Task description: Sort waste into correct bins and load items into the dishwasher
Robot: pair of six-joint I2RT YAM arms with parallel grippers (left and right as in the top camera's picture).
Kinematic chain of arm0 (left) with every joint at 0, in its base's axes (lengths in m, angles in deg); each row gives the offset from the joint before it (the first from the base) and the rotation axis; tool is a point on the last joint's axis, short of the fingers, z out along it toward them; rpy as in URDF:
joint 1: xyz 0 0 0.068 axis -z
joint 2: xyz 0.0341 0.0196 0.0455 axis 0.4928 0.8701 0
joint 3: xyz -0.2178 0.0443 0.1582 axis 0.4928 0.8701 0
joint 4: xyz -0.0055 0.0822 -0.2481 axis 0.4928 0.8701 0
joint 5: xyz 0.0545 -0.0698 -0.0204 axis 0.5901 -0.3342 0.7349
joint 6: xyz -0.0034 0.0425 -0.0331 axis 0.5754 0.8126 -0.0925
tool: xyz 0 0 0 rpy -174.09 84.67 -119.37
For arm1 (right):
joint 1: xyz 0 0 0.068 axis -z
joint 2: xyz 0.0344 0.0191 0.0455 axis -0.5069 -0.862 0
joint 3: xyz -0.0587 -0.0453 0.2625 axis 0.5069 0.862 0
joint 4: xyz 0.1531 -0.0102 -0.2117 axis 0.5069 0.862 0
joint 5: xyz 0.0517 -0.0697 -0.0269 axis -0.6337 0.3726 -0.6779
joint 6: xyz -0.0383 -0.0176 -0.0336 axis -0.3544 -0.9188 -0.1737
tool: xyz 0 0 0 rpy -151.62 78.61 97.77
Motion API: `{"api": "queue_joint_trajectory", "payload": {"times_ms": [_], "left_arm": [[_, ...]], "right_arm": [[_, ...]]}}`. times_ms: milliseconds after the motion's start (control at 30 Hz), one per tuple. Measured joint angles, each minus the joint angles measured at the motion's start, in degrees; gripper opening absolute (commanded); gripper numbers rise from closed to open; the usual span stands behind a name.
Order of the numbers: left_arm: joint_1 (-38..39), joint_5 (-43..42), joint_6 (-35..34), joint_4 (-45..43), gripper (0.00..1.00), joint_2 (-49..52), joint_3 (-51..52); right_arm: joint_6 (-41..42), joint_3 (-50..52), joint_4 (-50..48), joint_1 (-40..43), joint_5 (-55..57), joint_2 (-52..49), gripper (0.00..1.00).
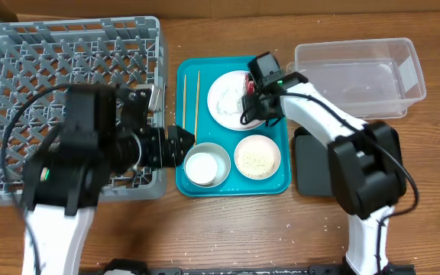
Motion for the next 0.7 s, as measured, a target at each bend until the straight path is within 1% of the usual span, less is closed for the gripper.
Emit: {"api": "queue_joint_trajectory", "payload": {"times_ms": [67,100,233,333,533,667,700], "left_arm": [[0.17,1.31,0.72,-0.11,1.00,-4.13,-0.11],[0.20,2.03,0.81,0.00,1.00,-5.97,-0.17],[0.31,3.43,2.45,1.29,1.00,-13.62,-0.66],[0.31,3.61,3.43,1.99,1.00,-16.63,-0.94],[0.31,4.07,4.15,4.72,1.00,-18.12,-0.96],[0.31,4.31,4.26,5.27,1.00,-18.01,-0.94],[0.31,4.31,4.26,5.27,1.00,-18.01,-0.94]], "right_arm": [[0.17,-0.04,0.00,0.00,0.76,-0.31,0.06],[0.31,-0.11,0.13,0.07,0.79,-0.24,0.04],[0.87,-0.37,3.08,0.22,0.76,0.24,0.04],[1.22,-0.61,5.20,0.26,0.79,2.40,0.04],[3.39,-1.40,6.16,1.25,0.70,15.52,0.04],[5.57,-3.15,6.19,4.76,0.92,23.12,0.04],[5.97,-3.48,6.36,6.10,1.40,23.87,0.07]]}}
